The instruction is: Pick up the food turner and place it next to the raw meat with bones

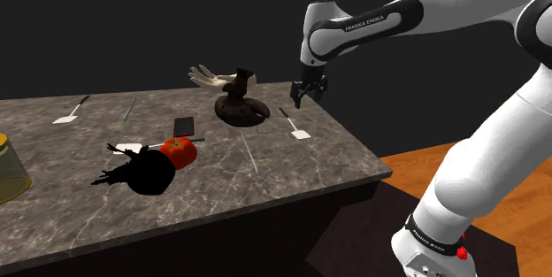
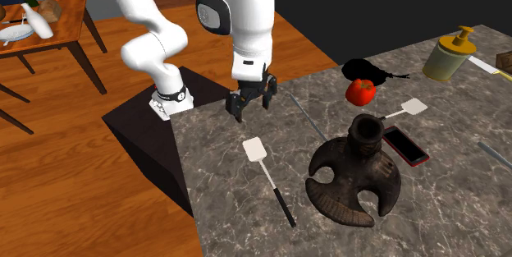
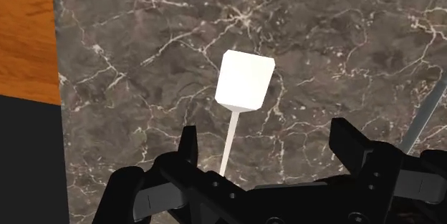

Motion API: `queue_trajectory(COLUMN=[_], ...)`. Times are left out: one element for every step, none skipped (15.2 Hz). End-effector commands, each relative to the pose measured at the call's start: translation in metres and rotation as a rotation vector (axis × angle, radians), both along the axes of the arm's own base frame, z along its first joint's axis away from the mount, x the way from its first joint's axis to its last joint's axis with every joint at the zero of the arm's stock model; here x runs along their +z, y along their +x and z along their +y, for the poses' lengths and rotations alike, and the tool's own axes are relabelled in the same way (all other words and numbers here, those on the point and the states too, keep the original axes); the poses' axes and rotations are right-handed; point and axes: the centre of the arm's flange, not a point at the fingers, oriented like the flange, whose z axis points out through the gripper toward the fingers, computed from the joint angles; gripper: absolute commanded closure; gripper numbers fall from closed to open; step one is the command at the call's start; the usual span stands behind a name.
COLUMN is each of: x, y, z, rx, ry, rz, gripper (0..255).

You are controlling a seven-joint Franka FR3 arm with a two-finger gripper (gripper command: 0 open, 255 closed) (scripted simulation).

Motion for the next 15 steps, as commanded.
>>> queue_trajectory(x=[-0.018, -0.026, -0.034, -0.042, -0.05, -0.058, -0.066, -0.074, -0.082, -0.09, -0.098, -0.103, -0.109, -0.114, -0.119], y=[0.019, 0.029, 0.037, 0.046, 0.055, 0.064, 0.072, 0.081, 0.089, 0.097, 0.105, 0.105, 0.106, 0.106, 0.106], z=[-0.013, -0.018, -0.024, -0.03, -0.036, -0.042, -0.048, -0.054, -0.061, -0.067, -0.074, -0.074, -0.074, -0.074, -0.075], rx=[-0.041, -0.061, -0.081, -0.101, -0.121, -0.141, -0.161, -0.181, -0.201, -0.221, -0.241, -0.241, -0.241, -0.241, -0.241], ry=[0.009, 0.013, 0.018, 0.022, 0.027, 0.031, 0.036, 0.04, 0.045, 0.049, 0.054, 0.054, 0.054, 0.054, 0.054], rz=[-0.005, -0.008, -0.01, -0.013, -0.015, -0.018, -0.02, -0.022, -0.025, -0.027, -0.03, -0.03, -0.03, -0.03, -0.03], gripper=[0, 0, 0, 0, 0, 0, 0, 0, 0, 0, 0, 0, 0, 0, 0])
